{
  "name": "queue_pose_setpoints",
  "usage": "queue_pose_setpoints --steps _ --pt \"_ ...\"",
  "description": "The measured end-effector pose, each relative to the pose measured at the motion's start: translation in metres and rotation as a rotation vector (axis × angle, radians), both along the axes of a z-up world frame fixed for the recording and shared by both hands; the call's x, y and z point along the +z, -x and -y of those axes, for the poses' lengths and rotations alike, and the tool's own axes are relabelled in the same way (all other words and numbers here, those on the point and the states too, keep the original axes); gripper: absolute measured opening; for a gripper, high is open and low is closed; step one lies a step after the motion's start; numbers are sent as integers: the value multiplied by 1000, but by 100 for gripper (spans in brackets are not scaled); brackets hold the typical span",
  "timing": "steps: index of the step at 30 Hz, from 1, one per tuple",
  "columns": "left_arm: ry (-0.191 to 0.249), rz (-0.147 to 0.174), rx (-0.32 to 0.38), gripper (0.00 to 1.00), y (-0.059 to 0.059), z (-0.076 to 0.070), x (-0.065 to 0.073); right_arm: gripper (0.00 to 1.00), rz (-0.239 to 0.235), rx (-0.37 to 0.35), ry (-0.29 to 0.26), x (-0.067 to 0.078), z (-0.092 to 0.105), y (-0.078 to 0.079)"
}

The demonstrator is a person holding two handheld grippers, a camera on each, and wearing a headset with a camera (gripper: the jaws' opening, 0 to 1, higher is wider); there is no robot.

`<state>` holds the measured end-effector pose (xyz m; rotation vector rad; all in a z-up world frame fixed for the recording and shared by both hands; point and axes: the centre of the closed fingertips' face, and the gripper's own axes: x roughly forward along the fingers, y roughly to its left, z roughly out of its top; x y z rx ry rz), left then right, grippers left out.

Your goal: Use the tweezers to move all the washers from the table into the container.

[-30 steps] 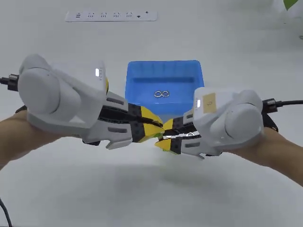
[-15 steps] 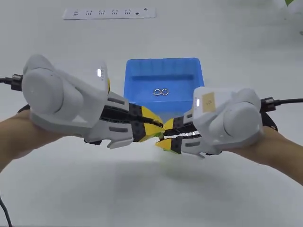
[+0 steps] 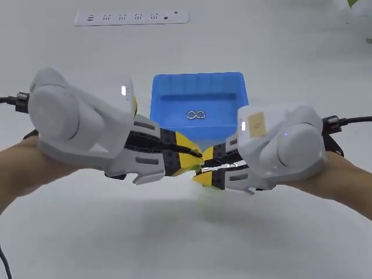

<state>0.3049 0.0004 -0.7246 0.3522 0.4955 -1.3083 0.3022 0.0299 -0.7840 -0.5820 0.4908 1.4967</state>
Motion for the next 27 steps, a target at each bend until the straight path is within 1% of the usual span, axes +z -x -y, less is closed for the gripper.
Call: queue_pose_setpoints --steps 6,9,11,12,13,18,20,22,23,24,27 --pt "4 -3 15 7 -2 -1 0 10 -14 -19 -5 -1 0 -1" --pt "1 -2 13 7 0 -1 0 10 -6 -17 2 -1 0 0" --pt "3 -6 17 7 1 -1 0 10 -14 -24 1 -1 0 1" --pt "7 -7 13 7 3 0 1 10 -26 -24 -8 0 -2 2" --pt "9 -7 15 7 3 0 2 10 -26 -24 -10 1 -2 2" --pt "12 0 29 7 2 -5 9 10 -18 -30 -17 8 -6 1" --pt "15 26 32 7 1 -7 14 10 -14 -34 -16 13 -8 0" --pt "32 33 45 7 1 -8 20 10 -6 -30 -18 19 -9 -2" --pt "33 35 48 7 1 -9 21 10 0 -29 -15 20 -10 -2" --pt "36 43 54 7 0 -10 24 10 15 -23 -9 23 -10 -4" --pt "37 49 65 7 0 -12 30 10 33 -9 -7 28 -12 -5"
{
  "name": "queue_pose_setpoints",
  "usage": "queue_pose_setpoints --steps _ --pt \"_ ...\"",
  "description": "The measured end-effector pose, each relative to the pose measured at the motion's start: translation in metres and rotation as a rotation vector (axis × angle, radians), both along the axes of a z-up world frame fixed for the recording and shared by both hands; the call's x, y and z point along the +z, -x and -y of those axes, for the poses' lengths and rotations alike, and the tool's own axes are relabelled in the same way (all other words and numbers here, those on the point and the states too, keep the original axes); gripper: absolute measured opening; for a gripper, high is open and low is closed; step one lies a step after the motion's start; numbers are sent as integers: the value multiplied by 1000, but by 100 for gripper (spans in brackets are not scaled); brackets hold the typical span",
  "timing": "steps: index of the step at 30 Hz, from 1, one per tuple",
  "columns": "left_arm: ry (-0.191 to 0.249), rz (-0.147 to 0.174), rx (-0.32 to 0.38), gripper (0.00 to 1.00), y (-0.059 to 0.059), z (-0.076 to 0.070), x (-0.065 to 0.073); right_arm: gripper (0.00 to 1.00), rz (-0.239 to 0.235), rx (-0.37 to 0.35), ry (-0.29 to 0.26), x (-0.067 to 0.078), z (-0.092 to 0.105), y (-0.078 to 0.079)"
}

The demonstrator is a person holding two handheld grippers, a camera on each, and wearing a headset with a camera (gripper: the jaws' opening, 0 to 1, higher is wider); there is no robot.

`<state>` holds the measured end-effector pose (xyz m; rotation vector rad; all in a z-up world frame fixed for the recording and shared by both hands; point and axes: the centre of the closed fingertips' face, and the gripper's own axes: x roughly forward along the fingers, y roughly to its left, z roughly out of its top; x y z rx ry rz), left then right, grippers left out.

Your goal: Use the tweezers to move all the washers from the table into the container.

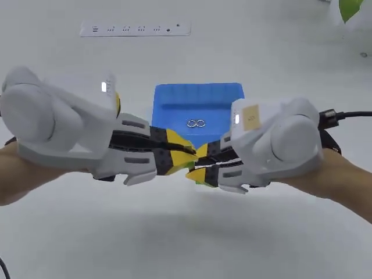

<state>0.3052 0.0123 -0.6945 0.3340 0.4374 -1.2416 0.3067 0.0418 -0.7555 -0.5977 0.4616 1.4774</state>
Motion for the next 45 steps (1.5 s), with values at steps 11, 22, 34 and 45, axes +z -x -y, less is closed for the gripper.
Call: queue_pose_setpoints --steps 11,22,34,45 --pt "-15 81 3 7 -14 -9 32 10 80 -6 -27 34 -10 -20" --pt "-31 151 -14 7 -44 -11 51 10 133 -35 -53 53 -14 -52" --pt "-46 147 -35 7 -75 -13 39 11 127 -78 -44 42 -14 -82" --pt "-62 107 -17 7 -97 -24 10 11 77 -82 -23 12 -23 -103"
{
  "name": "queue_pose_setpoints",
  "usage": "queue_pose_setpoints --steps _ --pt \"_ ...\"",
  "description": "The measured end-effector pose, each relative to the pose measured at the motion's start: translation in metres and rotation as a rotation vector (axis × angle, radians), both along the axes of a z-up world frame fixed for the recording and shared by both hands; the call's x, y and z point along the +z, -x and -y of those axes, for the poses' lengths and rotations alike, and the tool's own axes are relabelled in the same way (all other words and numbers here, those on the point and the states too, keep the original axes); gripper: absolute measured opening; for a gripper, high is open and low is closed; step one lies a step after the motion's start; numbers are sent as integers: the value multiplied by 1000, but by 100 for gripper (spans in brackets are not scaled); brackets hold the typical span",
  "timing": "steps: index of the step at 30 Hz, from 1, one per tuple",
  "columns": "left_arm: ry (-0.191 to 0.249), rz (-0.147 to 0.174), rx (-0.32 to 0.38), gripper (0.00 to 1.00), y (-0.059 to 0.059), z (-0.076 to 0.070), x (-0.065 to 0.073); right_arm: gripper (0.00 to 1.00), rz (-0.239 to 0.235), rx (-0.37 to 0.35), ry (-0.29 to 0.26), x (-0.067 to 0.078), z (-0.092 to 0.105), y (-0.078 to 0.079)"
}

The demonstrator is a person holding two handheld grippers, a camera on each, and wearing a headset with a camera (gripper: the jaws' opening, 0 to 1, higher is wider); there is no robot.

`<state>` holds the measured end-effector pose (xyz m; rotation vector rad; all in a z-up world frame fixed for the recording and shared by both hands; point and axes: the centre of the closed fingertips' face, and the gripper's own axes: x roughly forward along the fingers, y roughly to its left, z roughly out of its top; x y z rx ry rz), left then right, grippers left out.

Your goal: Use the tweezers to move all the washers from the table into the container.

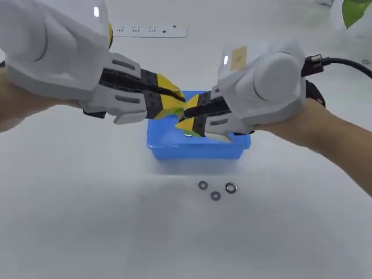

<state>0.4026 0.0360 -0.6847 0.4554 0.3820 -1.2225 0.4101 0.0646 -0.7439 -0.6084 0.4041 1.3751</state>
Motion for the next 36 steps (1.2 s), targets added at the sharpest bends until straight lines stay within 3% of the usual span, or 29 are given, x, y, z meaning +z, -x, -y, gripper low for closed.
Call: queue_pose_setpoints --steps 5,7,16,27,30,31,33,36 --pt "-25 -10 7 7 -12 -5 -15 11 -32 -16 3 -12 1 -6" --pt "-9 -31 13 7 -14 -4 -20 11 -54 -23 -4 -16 1 -7" --pt "-14 -68 17 7 -13 -3 -37 11 -81 -14 13 -33 0 -4" --pt "-9 -74 21 7 -16 -2 -37 11 -89 -13 8 -34 1 -5" --pt "-19 -64 15 7 -14 -1 -37 11 -78 -14 11 -34 1 -7" --pt "-22 -44 13 7 -15 -1 -35 11 -76 -18 7 -33 1 -7" --pt "-15 -59 14 7 -13 0 -33 12 -72 -26 10 -31 3 -8" --pt "-20 -44 11 7 -12 -1 -30 13 -63 -26 9 -29 6 -9"
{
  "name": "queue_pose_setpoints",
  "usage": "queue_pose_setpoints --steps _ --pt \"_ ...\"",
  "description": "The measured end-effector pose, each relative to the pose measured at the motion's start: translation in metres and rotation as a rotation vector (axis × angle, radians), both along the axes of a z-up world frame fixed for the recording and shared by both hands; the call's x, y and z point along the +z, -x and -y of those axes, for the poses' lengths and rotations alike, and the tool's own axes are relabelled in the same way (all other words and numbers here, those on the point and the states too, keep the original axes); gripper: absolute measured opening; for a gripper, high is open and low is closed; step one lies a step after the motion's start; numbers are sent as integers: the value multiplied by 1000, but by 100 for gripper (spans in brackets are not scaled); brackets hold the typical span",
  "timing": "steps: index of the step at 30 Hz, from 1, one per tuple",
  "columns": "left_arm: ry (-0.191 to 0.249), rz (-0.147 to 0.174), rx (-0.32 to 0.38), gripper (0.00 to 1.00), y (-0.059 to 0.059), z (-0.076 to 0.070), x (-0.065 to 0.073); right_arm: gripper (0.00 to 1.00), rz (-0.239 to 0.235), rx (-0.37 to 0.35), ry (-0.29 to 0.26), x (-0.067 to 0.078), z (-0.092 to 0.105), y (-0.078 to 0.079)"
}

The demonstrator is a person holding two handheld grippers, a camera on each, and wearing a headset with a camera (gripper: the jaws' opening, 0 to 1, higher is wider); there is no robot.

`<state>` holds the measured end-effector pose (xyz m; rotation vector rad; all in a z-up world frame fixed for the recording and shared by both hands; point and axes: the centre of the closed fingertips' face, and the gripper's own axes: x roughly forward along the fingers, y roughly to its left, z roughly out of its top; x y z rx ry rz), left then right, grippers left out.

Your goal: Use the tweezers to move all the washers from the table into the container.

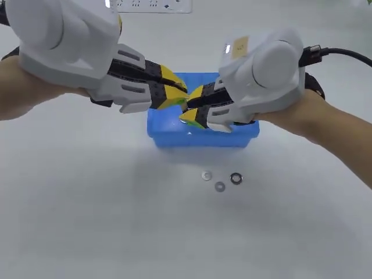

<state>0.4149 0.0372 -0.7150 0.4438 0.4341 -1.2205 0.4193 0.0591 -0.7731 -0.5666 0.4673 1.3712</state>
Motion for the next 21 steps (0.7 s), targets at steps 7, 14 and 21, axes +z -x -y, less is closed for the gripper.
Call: queue_pose_setpoints --steps 7,14,21 --pt "17 33 -8 7 6 3 21 14 31 25 -7 17 7 9" --pt "25 61 -36 7 20 12 39 14 50 35 -40 40 16 24" --pt "40 68 -70 7 42 25 54 13 57 35 -63 54 27 43"
